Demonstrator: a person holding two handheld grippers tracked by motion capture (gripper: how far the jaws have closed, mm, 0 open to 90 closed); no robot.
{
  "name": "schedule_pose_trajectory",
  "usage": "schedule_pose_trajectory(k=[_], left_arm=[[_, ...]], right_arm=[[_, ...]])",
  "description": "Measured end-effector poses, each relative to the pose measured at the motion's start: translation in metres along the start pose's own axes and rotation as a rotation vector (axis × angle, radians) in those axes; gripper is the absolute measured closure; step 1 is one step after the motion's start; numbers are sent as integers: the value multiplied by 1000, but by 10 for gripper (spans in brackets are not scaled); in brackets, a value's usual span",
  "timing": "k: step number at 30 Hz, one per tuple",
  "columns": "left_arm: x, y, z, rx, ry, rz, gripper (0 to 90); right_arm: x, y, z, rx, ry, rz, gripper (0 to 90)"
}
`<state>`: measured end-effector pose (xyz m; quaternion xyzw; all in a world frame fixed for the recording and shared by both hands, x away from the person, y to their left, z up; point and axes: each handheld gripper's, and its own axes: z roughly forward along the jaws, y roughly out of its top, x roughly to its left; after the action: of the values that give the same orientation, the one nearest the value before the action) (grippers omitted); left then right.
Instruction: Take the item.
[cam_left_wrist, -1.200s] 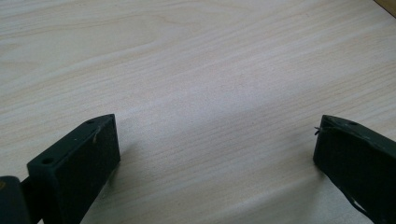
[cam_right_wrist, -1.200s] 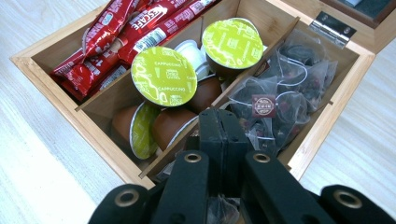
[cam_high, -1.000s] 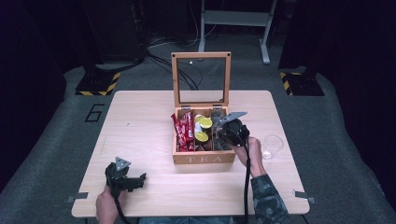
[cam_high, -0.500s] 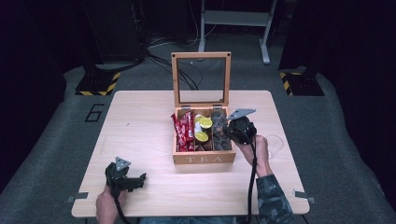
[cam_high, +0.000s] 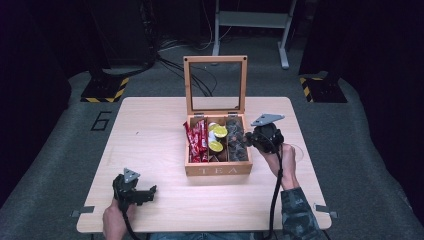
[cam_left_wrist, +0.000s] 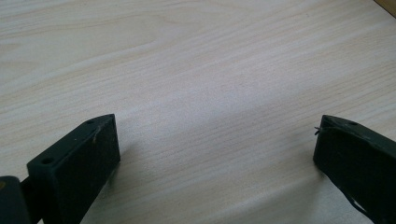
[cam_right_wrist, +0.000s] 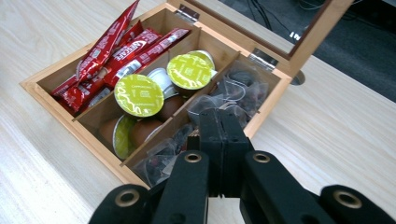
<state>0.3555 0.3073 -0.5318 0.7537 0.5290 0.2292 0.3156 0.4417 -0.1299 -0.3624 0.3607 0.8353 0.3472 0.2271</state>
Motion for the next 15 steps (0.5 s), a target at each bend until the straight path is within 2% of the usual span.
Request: schedule_pose_trajectory(k=[7, 9, 14, 15], left_arm=[[0, 0, 0, 0, 0, 0, 3], [0, 0, 0, 0, 2, 1, 2], [0, 0, 0, 0, 0, 0, 3], [0, 0, 0, 0, 0, 0, 2]], right_arm=[[-9, -4, -12, -23, -33, 20, 900], [-9, -4, -13, -24, -36, 32, 900], [-13, -6, -19, -11, -53, 22, 900], [-14, -7, -20, -14, -55, 34, 900]])
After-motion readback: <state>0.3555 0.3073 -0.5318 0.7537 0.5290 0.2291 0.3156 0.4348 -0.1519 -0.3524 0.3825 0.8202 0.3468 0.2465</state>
